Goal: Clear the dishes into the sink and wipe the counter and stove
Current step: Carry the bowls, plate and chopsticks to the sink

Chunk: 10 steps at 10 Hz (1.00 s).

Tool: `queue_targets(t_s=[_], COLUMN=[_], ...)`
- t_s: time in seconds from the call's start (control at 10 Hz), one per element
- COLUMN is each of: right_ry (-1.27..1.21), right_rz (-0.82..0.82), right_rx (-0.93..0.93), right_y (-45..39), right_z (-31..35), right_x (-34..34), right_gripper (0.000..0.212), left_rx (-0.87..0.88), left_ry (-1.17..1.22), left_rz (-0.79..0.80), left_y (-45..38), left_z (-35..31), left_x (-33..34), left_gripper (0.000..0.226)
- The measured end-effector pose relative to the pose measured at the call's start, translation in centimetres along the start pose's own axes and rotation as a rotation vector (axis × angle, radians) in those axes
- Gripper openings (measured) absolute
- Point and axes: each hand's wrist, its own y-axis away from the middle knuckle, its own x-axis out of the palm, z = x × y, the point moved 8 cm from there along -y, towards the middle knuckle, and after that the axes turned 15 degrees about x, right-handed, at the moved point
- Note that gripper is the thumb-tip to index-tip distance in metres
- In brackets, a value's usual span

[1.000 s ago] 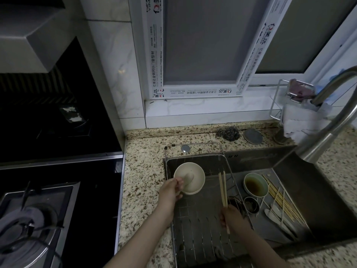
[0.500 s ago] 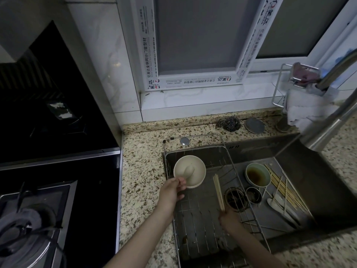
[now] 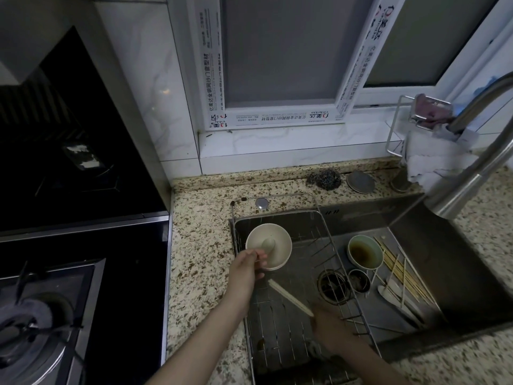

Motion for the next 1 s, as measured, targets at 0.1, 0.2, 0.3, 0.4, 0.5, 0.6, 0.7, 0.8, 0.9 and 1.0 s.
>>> queue_targets(t_s=[0.1,0.2,0.3,0.4,0.5,0.6,0.7,0.8,0.9,1.0], right_ry=[0.167,0.369,0.486,0.540,0.527,0.477,0.502,0.480,0.464,0.455], right_rz=[-0.095,-0.212,-0.274,-0.357,-0.390,-0.399,-0.426,-0.395,-0.356,-0.346], right_rx=[-0.136,-0.205,-0.233,-0.297,-0.302,-0.308,-0.321,-0.302,-0.293,-0.320], right_y=[0.1,-0.8,-2.3,-3.4,-4.9,-6.3,-6.4,-6.8,-7.2,-7.2], right_z=[2.0,3.8,4.5,4.9,4.6,4.4,4.8,4.8,4.5,4.6], right_x=[-0.7,-1.4,-1.7,-2.3,-2.5,-2.5,-2.7,-2.6,-2.2,-2.1], right_gripper=[0.029,0.035,0.044,0.040,0.052,0.058,0.060,0.063,0.063,0.063], left_rx=[0.000,-0.003,-0.002,-0.001,0.014,0.023,0.024,0.024,0.023,0.017], left_ry=[-0.001,-0.004,-0.013,-0.010,-0.009,-0.022,-0.021,-0.018,-0.027,-0.023], left_rz=[-0.004,-0.003,-0.010,-0.020,-0.006,0.004,0.008,0.032,0.040,0.039], left_y=[0.1,0.2,-0.1,-0.4,-0.4,-0.5,-0.6,-0.6,-0.7,-0.7], left_z=[0.1,0.2,0.3,0.3,0.0,-0.2,-0.3,-0.3,-0.3,-0.2], left_x=[-0.4,-1.1,-1.7,-2.1,-2.1,-1.9,-1.7,-1.5,-1.3,-1.2], left_gripper=[0.027,0.028,0.028,0.029,0.029,0.029,0.028,0.027,0.027,0.028])
